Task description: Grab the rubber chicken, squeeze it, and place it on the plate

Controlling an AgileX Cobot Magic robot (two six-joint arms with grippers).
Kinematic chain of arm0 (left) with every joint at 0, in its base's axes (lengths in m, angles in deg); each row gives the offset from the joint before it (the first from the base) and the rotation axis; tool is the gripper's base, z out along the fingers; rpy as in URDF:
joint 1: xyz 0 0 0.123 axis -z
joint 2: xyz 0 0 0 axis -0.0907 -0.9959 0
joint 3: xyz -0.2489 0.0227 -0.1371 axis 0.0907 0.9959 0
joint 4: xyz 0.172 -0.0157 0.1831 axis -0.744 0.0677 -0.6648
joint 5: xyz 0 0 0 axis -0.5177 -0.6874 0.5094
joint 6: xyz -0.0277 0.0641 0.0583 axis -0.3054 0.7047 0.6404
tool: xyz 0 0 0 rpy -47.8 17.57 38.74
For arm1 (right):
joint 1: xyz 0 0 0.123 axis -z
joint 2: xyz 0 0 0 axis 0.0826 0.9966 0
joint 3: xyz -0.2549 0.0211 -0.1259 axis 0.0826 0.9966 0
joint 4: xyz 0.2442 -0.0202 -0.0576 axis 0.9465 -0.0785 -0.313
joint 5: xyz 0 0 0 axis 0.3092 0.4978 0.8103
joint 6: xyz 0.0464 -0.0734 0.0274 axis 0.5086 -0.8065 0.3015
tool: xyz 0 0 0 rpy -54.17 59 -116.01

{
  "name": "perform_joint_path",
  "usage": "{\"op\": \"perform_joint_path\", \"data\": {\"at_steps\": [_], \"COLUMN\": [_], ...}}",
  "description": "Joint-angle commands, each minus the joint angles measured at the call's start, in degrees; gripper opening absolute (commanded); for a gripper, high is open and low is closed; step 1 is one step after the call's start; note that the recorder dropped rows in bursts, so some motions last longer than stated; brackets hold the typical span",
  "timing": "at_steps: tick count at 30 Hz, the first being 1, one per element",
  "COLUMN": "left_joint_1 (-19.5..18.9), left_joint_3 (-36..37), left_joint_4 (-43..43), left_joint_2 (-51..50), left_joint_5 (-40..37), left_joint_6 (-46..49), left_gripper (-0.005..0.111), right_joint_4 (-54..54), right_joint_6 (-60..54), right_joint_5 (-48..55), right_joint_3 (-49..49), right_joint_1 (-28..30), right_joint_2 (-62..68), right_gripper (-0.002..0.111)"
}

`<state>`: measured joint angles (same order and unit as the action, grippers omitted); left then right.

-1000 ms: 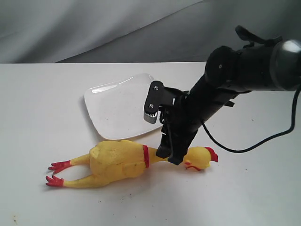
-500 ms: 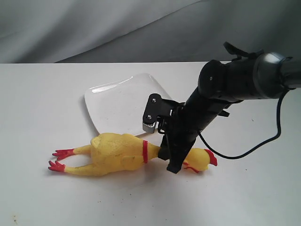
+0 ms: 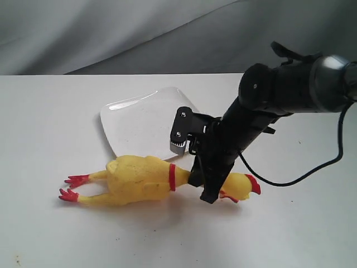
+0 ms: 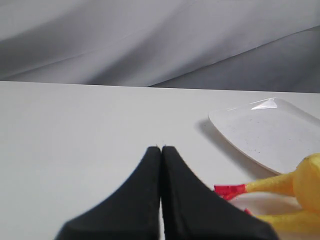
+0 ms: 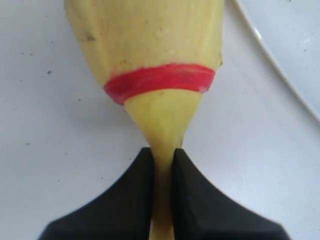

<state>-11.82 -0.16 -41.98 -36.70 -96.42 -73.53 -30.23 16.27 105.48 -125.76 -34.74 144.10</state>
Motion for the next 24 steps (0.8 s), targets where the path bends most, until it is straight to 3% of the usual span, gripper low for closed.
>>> {"op": "perform_joint_path", "data": {"at_steps": [1, 8, 13, 18, 24], "left_joint_1": [-0.06, -0.06, -0.06, -0.06, -0.06], "left_joint_3": [0.29, 0.29, 0.29, 0.29, 0.29], "left_joint_4": [-0.11, -0.11, -0.11, -5.21, -5.21], "left_joint_2": [0.16, 0.16, 0.16, 0.16, 0.16], "left_joint_5": [-0.13, -0.13, -0.13, 13.66, 21.39], "left_joint_6": [-0.63, -0.63, -0.63, 0.70, 0.70], "left_gripper": [0.000, 0.000, 0.000, 0.000, 0.000], "right_joint_4": [0.74, -4.24, -8.60, -6.41, -2.79], "right_joint_6": [0.89, 7.61, 11.74, 11.74, 11.78], "right_joint_5": [4.90, 15.84, 15.49, 13.79, 13.38], "right_joint_3": [-0.92, -0.80, 4.06, 6.47, 6.47], "right_joint_1": [-0.17, -0.17, -0.17, -0.17, -0.17], "right_joint_2": [-12.92, -28.52, -34.38, -36.26, -36.26], "right_gripper": [0.000, 0.000, 0.000, 0.000, 0.000]}}
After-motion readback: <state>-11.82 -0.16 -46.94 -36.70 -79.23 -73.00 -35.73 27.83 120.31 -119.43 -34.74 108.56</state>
